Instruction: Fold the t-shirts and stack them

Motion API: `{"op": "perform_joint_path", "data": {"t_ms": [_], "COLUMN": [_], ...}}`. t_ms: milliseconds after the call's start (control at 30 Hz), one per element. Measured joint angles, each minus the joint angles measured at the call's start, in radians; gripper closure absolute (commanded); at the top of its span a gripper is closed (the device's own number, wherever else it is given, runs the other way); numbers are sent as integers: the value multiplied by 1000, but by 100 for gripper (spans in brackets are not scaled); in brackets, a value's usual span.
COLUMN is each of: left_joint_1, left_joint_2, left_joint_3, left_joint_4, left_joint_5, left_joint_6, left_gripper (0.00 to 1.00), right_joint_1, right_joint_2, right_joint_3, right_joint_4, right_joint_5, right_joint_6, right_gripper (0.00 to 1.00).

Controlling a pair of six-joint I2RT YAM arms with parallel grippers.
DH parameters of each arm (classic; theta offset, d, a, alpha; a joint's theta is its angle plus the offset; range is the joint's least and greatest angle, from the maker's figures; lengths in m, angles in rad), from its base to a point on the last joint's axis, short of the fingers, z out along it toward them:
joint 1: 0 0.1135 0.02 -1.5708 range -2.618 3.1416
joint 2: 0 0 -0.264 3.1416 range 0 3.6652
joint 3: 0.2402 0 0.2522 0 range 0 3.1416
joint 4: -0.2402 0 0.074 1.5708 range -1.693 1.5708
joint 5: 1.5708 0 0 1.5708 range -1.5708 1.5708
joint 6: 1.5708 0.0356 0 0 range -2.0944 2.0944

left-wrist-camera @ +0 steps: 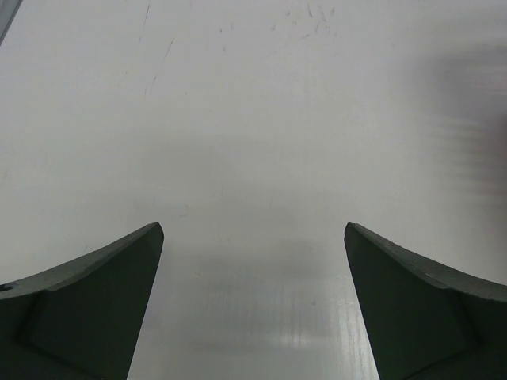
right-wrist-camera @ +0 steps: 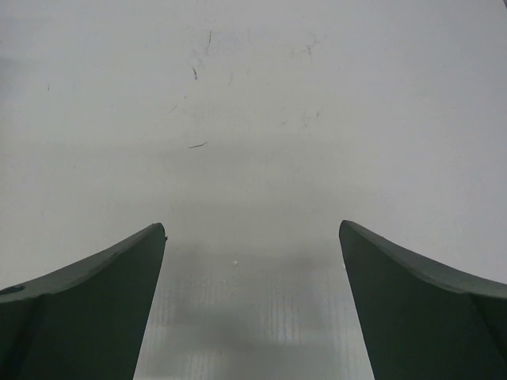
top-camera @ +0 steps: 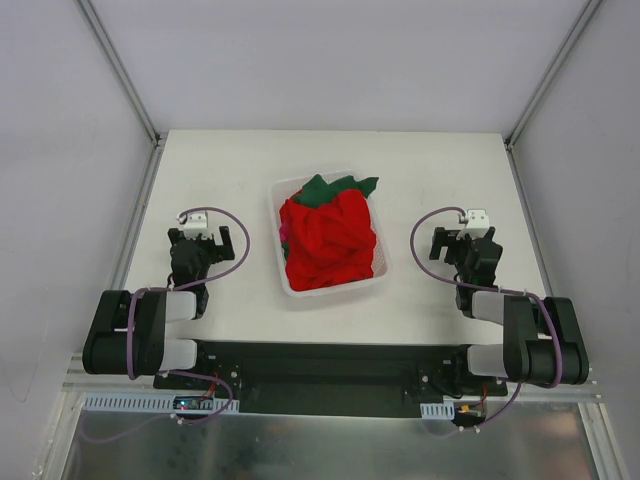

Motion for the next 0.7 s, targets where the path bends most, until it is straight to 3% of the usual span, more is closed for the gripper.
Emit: {"op": "perform_joint_path", "data": {"t_ms": [600,700], "left_joint_1": [0,0], "left_joint_2": [0,0], "left_joint_3": [0,0], "left_joint_4": [0,0], "left_joint_5": [0,0], "left_joint_6": [0,0], "left_gripper": [1,1], "right_joint_1": [0,2], "right_joint_2": [-2,-42], "right_joint_3": [2,76], "right_joint_4": [-7,-182], "right_joint_5": [11,71], "right_joint_6": [1,12], "right_gripper": [4,4]}}
